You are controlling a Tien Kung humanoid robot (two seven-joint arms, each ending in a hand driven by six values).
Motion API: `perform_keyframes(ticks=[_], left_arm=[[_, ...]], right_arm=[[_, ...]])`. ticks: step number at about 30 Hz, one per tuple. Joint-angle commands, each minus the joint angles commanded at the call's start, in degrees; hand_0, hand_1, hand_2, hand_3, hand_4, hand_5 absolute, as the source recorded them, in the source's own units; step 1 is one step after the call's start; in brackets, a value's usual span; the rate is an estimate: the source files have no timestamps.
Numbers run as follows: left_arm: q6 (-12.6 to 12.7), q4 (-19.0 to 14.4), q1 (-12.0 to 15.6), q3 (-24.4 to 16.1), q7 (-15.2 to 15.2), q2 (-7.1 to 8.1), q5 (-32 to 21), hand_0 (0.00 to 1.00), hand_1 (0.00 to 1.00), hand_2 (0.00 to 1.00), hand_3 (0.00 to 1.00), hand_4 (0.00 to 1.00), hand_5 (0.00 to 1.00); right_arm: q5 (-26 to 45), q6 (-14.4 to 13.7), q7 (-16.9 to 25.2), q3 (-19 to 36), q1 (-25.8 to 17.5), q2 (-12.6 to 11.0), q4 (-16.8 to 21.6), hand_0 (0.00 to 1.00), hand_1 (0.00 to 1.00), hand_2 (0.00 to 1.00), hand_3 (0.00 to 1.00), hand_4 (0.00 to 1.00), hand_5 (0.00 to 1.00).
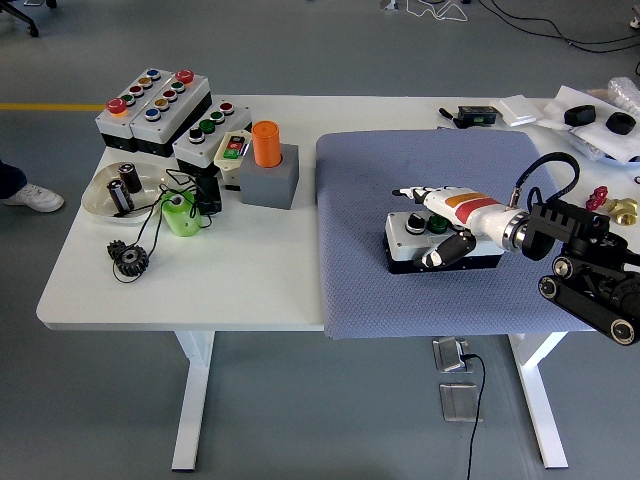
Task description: Pick up the button,place it on the desk,press the button,press the button
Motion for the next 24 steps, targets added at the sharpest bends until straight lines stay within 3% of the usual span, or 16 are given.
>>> perform_keyframes(ticks=[8,14,19,20,24], left_arm=[[-0.2,0.0,0.2,0.1,-0.2,0.11,-0.4,0.659,0.703,0.724,0.519,0.33,0.963],[-0.1,0.0,0.0,-0.2,-0.3,0.19,-0.4,0.659,0.703,0.724,0.519,0.33,0.963],[-0.1,0.0,-0.2,-0.4,-0.4,0.25,-0.5,0.659,0.703,0.724,0.519,0.33,0.963],[-0.1,0.0,-0.2,-0.4,-0.4,0.26,-0.4,0.659,0.703,0.724,0.519,0.329,0.964],[-0.2,0.0,-0.3,-0.5,-0.5,0.28,-0.5,0.659,0.703,0.724,0.519,0.329,0.964]], right_arm=[[0.6,0.0,-0.3,3.4,-1.4,-3.8,7.2,0.963,0.885,0.998,0.998,0.925,0.194],[2.2,-1.2,0.4,11.1,-3.2,-8.0,13.5,0.955,0.872,0.976,0.998,0.915,0.22],[5.5,-2.5,-0.7,15.4,-4.8,-11.6,16.6,0.955,0.872,0.976,0.998,0.915,0.22],[6.7,-3.5,-1.2,16.3,-5.5,-12.9,17.7,0.864,0.734,0.803,0.96,0.851,0.291],[10.6,-6.1,-2.5,18.6,-7.3,-16.9,21.4,0.864,0.734,0.803,0.96,0.851,0.291]])
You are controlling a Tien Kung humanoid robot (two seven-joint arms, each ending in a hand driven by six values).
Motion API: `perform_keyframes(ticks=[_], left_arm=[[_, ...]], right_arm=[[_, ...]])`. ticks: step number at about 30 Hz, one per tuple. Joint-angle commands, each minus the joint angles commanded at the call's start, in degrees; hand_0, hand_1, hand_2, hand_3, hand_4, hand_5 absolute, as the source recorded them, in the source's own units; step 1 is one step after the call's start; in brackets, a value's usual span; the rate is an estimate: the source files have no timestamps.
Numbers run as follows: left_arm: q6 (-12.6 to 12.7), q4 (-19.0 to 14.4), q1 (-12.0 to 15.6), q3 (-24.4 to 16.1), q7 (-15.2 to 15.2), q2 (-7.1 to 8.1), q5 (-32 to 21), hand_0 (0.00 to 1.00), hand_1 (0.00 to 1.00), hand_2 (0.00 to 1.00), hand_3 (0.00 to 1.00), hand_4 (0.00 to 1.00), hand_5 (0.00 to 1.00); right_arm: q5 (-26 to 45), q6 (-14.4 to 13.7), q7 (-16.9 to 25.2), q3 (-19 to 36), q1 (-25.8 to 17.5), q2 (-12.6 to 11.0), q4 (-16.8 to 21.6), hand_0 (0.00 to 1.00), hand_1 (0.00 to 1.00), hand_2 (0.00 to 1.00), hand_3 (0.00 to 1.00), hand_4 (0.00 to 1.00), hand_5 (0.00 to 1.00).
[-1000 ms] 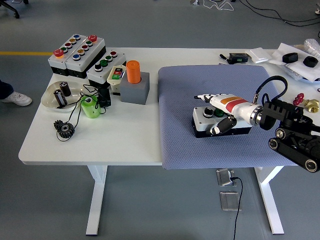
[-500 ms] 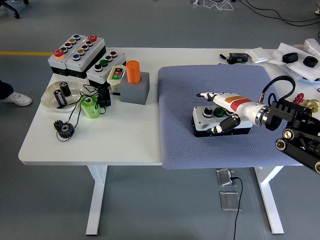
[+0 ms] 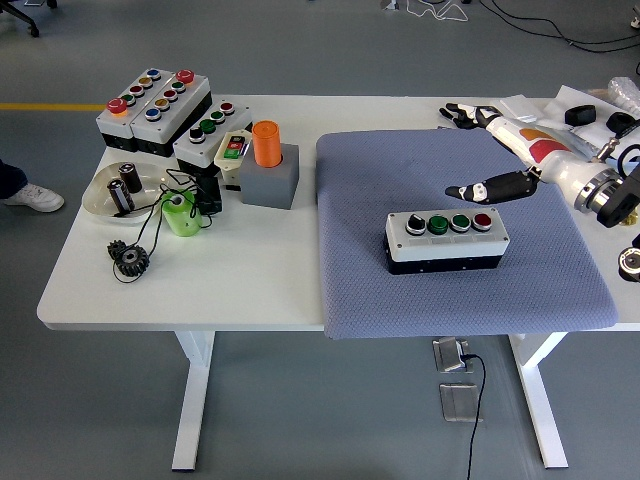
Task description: Pick up the button,place it on the desk,press the button,press the button
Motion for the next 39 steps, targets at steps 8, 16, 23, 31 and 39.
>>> perform_keyframes(ticks=[8,16,23,31,39], left_arm=[[0.0,0.0,-0.1,0.3,0.0,0.05,0.0,0.657,0.702,0.725,0.519,0.329,0.965],[0.0,0.0,-0.4,0.3,-0.1,-0.06,-0.5,0.658,0.702,0.724,0.518,0.328,0.965],[0.0,0.0,-0.8,0.2,-0.1,0.05,-0.6,0.657,0.702,0.724,0.518,0.329,0.966],[0.1,0.0,-0.9,0.2,0.0,0.06,-0.4,0.658,0.702,0.724,0.518,0.329,0.966],[0.1,0.0,-1.0,-0.1,0.0,0.0,-0.2,0.659,0.703,0.724,0.518,0.328,0.965]], right_arm=[[8.8,5.2,-6.3,-0.2,-2.8,-6.2,3.8,0.084,0.002,0.097,0.726,0.644,0.388],[7.7,10.3,-12.3,-1.9,-2.7,-6.3,4.1,0.071,0.002,0.065,0.709,0.614,0.387],[6.2,11.0,-13.9,-3.2,-1.5,-4.4,2.9,0.067,0.002,0.061,0.712,0.597,0.374],[5.9,11.1,-14.6,-3.8,-1.2,-2.6,1.4,0.07,0.002,0.061,0.713,0.595,0.378],[5.1,11.2,-14.8,-4.6,-1.6,-2.4,0.8,0.073,0.002,0.063,0.713,0.596,0.387]])
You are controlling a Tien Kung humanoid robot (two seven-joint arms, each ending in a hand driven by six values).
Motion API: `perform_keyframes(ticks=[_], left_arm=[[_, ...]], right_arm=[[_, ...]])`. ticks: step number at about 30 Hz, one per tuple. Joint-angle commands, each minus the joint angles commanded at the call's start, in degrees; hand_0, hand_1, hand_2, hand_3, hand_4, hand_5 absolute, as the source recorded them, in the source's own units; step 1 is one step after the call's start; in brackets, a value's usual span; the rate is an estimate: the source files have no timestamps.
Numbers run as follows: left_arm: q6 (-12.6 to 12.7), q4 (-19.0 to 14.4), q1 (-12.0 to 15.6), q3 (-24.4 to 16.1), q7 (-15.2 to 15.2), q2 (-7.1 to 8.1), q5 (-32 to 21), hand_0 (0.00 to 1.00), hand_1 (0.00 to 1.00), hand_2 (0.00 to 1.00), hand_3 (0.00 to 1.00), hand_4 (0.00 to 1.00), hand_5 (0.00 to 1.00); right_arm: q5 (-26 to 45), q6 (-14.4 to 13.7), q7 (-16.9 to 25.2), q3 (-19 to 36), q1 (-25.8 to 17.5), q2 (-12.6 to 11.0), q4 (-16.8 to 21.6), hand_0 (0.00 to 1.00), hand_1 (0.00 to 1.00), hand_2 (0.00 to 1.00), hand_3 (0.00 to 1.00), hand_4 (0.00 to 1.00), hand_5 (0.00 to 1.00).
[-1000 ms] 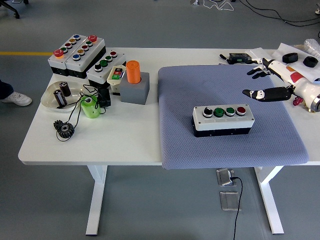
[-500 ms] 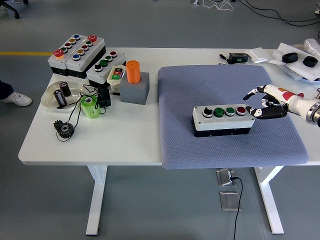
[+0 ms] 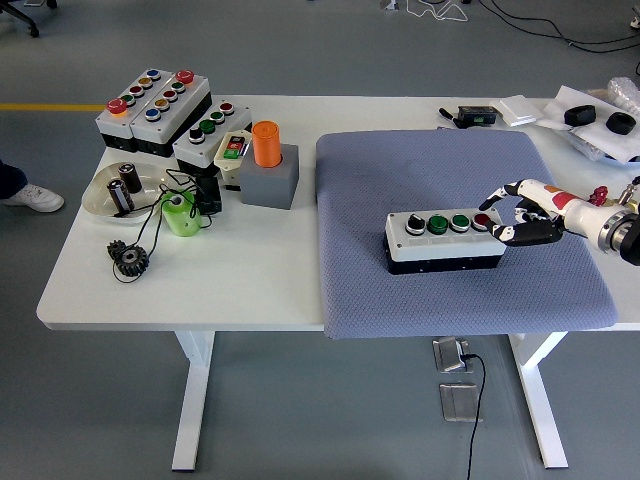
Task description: Pick up the button,place it on the desk,press the button,press the button
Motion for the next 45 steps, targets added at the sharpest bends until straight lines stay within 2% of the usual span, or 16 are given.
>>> perform_keyframes(ticks=[20,31,39,45], left_arm=[[0.0,0.0,-0.2,-0.4,0.1,0.0,0.5,0.659,0.704,0.723,0.518,0.329,0.967],[0.1,0.0,-0.2,-0.5,0.1,-0.02,0.6,0.659,0.703,0.724,0.518,0.329,0.969],[0.1,0.0,-0.1,-0.6,0.2,-0.05,0.8,0.66,0.703,0.725,0.518,0.327,0.964],[0.1,0.0,-0.1,-0.6,0.2,-0.06,0.7,0.66,0.703,0.725,0.518,0.327,0.962]], right_arm=[[-0.9,0.5,-0.4,-1.3,0.0,1.0,-2.9,0.075,0.002,0.065,0.712,0.595,0.398],[-2.7,0.0,-0.5,-1.6,0.0,0.8,-1.1,0.077,0.002,0.066,0.713,0.594,0.406],[-3.4,0.5,-1.2,-4.3,1.2,2.1,-2.8,0.078,0.002,0.066,0.713,0.593,0.411],[-3.7,0.1,-0.9,-2.5,0.9,2.1,-1.8,0.079,0.002,0.067,0.713,0.592,0.413]])
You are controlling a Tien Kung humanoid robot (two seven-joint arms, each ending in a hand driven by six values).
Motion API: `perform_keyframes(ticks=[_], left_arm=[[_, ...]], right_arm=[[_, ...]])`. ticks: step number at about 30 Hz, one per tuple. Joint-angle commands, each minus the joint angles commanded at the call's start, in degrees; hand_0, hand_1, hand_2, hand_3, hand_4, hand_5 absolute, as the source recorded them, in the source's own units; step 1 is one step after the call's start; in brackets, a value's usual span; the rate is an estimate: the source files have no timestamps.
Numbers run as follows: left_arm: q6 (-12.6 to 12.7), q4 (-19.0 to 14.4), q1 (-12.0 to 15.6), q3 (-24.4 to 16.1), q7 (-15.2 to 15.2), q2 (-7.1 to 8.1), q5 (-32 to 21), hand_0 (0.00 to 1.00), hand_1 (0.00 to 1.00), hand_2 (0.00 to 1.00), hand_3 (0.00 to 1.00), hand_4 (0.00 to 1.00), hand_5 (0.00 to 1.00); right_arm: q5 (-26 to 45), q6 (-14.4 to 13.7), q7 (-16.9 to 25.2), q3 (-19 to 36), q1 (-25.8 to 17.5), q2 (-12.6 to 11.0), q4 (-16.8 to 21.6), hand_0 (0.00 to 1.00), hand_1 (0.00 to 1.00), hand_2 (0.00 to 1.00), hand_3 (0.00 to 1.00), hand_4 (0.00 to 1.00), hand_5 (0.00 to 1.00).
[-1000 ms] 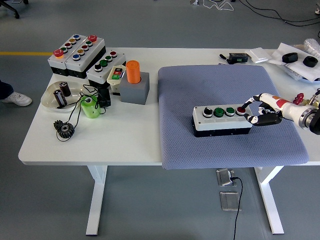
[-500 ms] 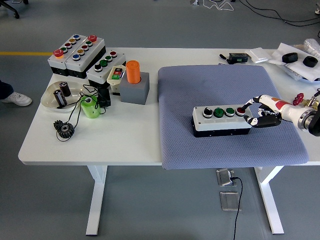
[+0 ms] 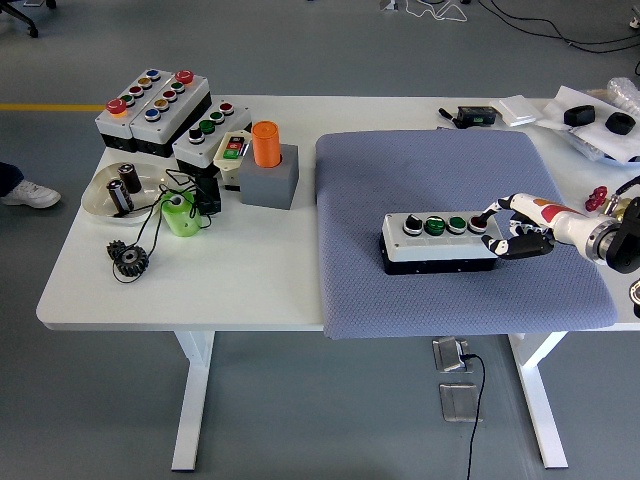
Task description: Pick up the button,place it on the desk,press the button,press the button
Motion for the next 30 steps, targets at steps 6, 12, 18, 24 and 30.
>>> perform_keyframes(ticks=[6,12,18,24,30], left_arm=[[0.0,0.0,0.0,0.1,0.0,0.08,0.0,0.66,0.703,0.725,0.518,0.328,0.963],[0.0,0.0,-0.1,0.0,0.1,0.1,0.1,0.66,0.703,0.725,0.518,0.326,0.963],[0.0,0.0,-0.2,0.1,0.0,0.05,0.0,0.66,0.703,0.725,0.519,0.326,0.964],[0.0,0.0,-0.3,0.0,0.1,0.02,-0.1,0.66,0.703,0.725,0.518,0.327,0.963],[0.0,0.0,0.0,0.2,0.1,-0.14,-0.1,0.66,0.703,0.725,0.518,0.327,0.964]], right_arm=[[-0.9,-0.7,0.0,3.2,-0.2,-0.7,3.6,0.08,0.002,0.067,0.712,0.593,0.414],[-0.4,-0.7,0.0,2.2,0.2,-0.1,4.1,0.08,0.002,0.068,0.711,0.591,0.418],[-0.2,-0.5,-0.1,0.3,0.5,1.0,2.6,0.08,0.002,0.068,0.712,0.591,0.42],[-0.3,-0.4,-0.3,-1.3,0.9,1.7,1.5,0.081,0.002,0.068,0.712,0.591,0.422],[-0.5,-0.3,-0.5,-3.0,1.1,2.1,0.3,0.082,0.002,0.068,0.712,0.591,0.425]])
